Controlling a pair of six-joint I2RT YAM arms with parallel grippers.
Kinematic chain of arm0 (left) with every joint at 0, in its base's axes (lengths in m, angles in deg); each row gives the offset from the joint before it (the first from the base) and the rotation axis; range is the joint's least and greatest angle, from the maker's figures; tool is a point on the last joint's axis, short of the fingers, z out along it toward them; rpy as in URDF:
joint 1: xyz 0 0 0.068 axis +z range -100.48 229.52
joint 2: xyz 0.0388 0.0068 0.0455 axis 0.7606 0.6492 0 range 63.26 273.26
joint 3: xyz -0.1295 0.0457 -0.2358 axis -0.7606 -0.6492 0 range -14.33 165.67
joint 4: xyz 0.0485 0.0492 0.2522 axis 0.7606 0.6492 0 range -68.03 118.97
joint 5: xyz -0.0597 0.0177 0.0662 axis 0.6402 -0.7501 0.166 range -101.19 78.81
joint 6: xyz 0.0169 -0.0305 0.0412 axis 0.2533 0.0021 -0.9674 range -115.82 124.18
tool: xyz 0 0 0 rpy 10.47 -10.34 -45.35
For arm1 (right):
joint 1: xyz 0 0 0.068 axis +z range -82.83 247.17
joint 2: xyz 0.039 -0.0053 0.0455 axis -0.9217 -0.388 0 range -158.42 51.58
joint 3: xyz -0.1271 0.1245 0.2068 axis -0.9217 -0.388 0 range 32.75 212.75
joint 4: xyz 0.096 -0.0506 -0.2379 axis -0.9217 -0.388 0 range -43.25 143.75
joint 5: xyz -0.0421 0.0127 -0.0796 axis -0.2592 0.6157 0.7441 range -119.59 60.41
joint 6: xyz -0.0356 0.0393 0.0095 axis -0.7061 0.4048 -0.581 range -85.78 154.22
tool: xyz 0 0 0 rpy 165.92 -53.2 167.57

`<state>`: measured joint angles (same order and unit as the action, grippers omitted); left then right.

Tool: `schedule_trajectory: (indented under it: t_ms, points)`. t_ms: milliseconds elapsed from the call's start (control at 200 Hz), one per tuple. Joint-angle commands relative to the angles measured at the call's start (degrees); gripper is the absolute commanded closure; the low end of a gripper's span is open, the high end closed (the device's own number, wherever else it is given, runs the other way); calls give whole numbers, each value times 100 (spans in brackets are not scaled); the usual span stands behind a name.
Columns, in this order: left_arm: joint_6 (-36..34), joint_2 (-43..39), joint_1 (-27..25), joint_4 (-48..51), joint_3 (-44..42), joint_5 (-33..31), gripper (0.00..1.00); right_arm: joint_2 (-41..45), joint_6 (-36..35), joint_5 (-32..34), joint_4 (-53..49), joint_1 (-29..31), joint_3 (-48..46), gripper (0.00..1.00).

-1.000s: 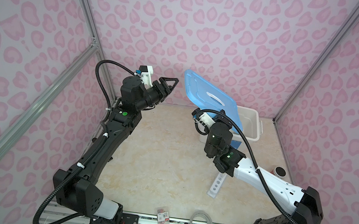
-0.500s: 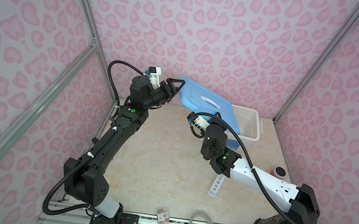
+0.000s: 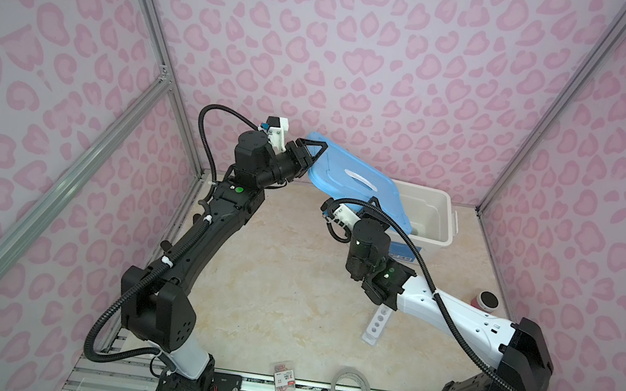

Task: Organize the chemistry lab equipment
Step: 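Carry the blue lid with both grippers over the white bin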

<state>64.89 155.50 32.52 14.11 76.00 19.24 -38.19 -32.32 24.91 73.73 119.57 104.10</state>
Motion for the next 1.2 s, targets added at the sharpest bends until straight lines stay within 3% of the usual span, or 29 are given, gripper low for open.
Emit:
schedule_trajectory:
  t_ms: [0,325,705,1060,1195]
  points:
    - [-196,35,-15,-216,73,138,54,-2,199,-159,172,26,28,74]
    - [-103,61,-6,-269,97,173,74,125,594,-299,-222,56,-125,56]
    - [2,175,-6,-620,263,207,86,289,974,-470,-577,45,-290,50]
    - [235,514,60,-969,508,404,96,927,2289,-841,-2005,-151,-542,48]
    - [404,721,69,-1127,816,612,96,1254,3419,-1451,-3063,-599,-236,48]
